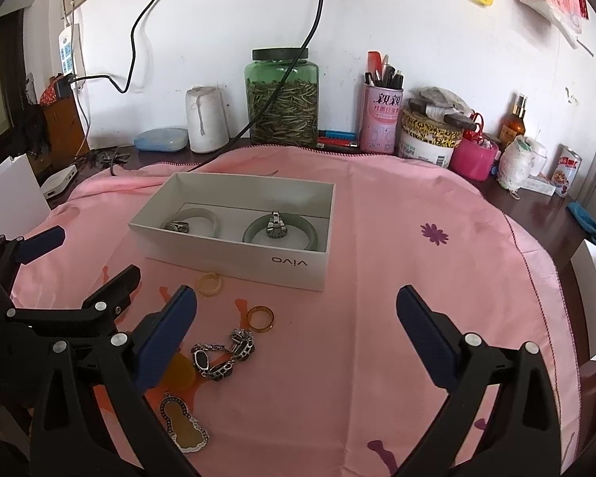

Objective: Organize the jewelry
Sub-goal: 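Lift both tools out of the box back over the table, then move the left tool toward the amber beaded bracelet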

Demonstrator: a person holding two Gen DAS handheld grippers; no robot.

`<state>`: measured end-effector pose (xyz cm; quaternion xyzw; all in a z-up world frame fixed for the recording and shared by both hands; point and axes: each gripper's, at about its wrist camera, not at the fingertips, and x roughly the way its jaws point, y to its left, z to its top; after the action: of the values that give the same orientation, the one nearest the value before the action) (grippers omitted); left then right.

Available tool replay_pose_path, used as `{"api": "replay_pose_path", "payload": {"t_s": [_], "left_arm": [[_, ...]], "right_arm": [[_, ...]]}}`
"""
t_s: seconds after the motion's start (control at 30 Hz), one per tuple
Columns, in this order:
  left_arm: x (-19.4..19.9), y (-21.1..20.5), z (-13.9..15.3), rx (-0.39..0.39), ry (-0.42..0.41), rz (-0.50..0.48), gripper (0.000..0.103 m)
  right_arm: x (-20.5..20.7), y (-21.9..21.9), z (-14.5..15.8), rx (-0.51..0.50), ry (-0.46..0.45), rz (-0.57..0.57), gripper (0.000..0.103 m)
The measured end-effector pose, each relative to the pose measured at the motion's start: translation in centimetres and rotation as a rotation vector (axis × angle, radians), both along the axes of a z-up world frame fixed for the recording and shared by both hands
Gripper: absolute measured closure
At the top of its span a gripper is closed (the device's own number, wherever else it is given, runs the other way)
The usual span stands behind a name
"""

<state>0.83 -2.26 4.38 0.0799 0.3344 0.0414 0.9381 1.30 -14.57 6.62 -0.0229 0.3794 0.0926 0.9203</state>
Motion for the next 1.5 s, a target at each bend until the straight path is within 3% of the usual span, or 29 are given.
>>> {"api": "replay_pose_path", "payload": {"t_s": [0.6,0.8,1.03,1.17,1.4,1.5], "left_arm": [[0.0,-0.3,0.0,0.025,-0.005,-0.007,0.006],[1.3,1.9,-0.5,-0.069,0.072,0.032,0.006],[2.1,3.5,-0.7,-0.135,0.129,0.043,0.006],[2.6,4.0,-1.0,-0.176,0.177,0.026,0.006],[3.3,4.4,-1.9,-0.233,0.333,-0.083,0.006],[2.1,3.4,-1.0,-0.27,0.362,-0.266,0.006]], "right_arm": [[-0.2,0.0,0.2,0.018,0.004,-0.005,0.007],[0.6,-0.4,-0.5,0.043,0.072,-0.011,0.007],[2.1,-2.8,-1.2,0.205,0.181,-0.038,0.007],[2.3,-3.2,-1.5,0.24,0.209,-0.043,0.007],[2.3,-3.2,-1.5,0.253,0.218,-0.038,0.007],[2.3,-3.3,-1.4,0.259,0.216,-0.037,0.007]]}}
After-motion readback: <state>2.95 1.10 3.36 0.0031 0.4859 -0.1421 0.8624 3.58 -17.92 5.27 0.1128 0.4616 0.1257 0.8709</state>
